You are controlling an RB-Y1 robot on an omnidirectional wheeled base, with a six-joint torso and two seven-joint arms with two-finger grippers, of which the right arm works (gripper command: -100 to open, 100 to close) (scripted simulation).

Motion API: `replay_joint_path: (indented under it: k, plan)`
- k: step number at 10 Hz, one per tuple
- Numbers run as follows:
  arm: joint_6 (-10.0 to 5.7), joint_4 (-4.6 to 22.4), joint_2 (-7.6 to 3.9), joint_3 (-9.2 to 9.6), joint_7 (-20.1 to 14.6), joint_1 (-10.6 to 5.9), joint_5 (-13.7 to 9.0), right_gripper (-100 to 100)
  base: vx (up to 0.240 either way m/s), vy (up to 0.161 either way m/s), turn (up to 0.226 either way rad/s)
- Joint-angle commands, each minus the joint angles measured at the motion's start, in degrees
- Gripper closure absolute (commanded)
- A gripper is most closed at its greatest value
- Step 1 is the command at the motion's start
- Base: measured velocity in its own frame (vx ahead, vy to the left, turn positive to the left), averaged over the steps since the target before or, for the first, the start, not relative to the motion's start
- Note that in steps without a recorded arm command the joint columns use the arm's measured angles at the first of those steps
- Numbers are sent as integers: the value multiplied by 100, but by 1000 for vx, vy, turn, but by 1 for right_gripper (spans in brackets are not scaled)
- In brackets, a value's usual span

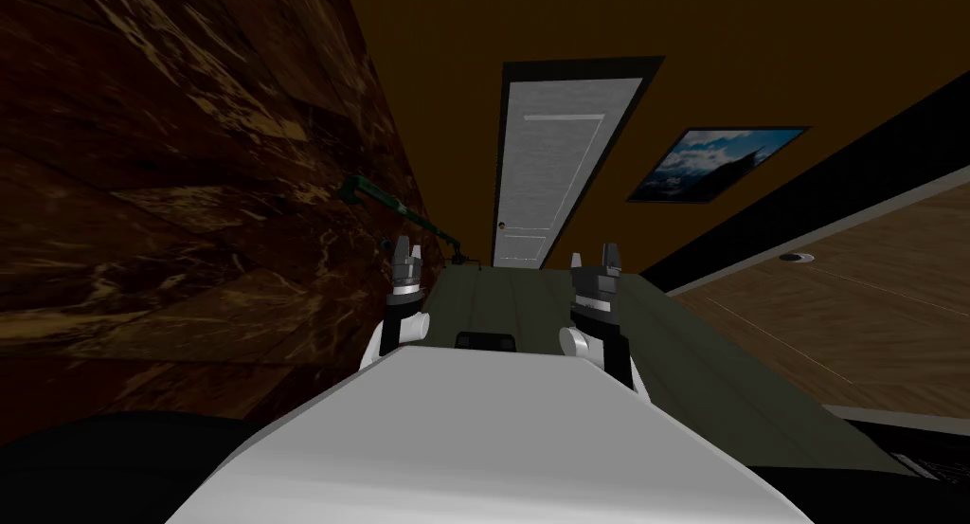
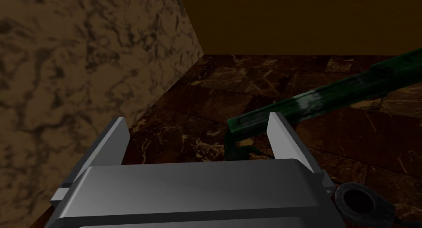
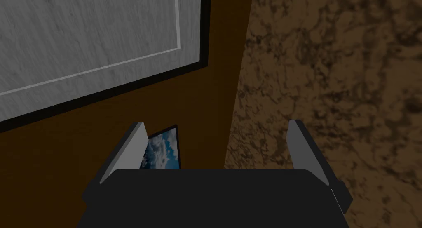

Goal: Pull the door open

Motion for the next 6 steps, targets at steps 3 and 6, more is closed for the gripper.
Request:
replay_joint_path:
  k: [3, 6]
  plan:
    - [-119, 403, -83, -55, 291, -139, 141, -100, 151, 32, -11]
    - [-226, 768, -144, -105, 555, -265, 269, -100, 171, 20, -10]
